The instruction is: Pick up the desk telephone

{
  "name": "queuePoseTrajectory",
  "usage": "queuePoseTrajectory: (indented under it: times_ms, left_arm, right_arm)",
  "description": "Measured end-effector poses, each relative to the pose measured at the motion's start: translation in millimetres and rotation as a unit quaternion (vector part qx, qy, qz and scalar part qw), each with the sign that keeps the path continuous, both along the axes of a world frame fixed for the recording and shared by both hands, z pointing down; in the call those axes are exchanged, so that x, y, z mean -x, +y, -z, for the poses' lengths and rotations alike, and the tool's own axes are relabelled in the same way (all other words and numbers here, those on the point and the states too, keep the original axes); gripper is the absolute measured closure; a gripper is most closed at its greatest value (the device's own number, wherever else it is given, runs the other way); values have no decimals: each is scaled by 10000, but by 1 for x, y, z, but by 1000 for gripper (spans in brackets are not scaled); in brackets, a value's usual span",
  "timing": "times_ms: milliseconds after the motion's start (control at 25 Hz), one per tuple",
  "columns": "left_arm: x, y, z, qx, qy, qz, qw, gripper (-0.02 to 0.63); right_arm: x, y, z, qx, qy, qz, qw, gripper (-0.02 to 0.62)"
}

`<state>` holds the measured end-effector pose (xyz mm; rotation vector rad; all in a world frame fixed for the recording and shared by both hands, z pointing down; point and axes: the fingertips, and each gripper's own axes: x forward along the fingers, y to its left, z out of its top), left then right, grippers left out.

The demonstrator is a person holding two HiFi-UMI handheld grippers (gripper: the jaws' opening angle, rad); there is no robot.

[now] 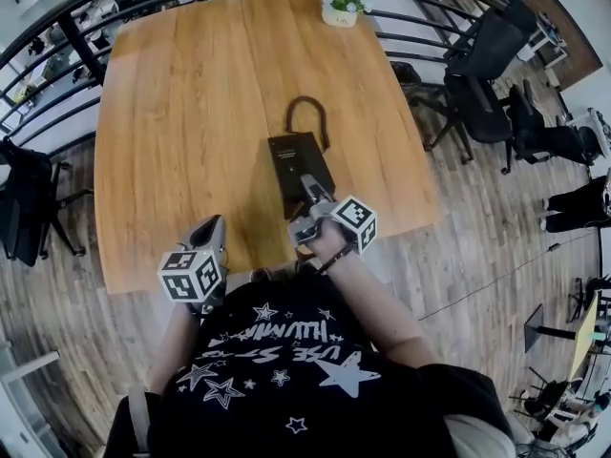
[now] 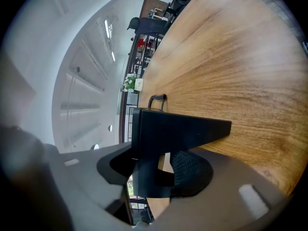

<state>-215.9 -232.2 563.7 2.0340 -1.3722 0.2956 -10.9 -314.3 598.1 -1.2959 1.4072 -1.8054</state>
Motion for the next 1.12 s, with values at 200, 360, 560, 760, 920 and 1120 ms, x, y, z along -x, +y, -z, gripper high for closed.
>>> queuePoseTrajectory:
  times_ms: [200,360,560,760,920,1120]
  left_arm:
    - [0,-1,2,8,4,113,9999,604]
    - [4,-1,4,-5,2,133,9999,604]
    - [10,-2,2,14,-21,61,10000,604]
    - [15,-4,3,10,-34,-28,10000,604]
    - [17,-3,-2,56,-2,-79,10000,604]
    - [12,-4,-6,68,71,-60,9999,604]
  right_arm:
    - [0,-1,2,-46,-65,-52,10000,412]
    - [3,-1,3,-104,-157,-11,9998,428]
    - [0,-3,2,-182,-146,-35,9997,429]
    - [-8,-2,14,-450,222,197,9985,428]
    - [-15,4,23,-671,538,485,9951,428]
    - [-27,8,38,-988,651,672,9907,428]
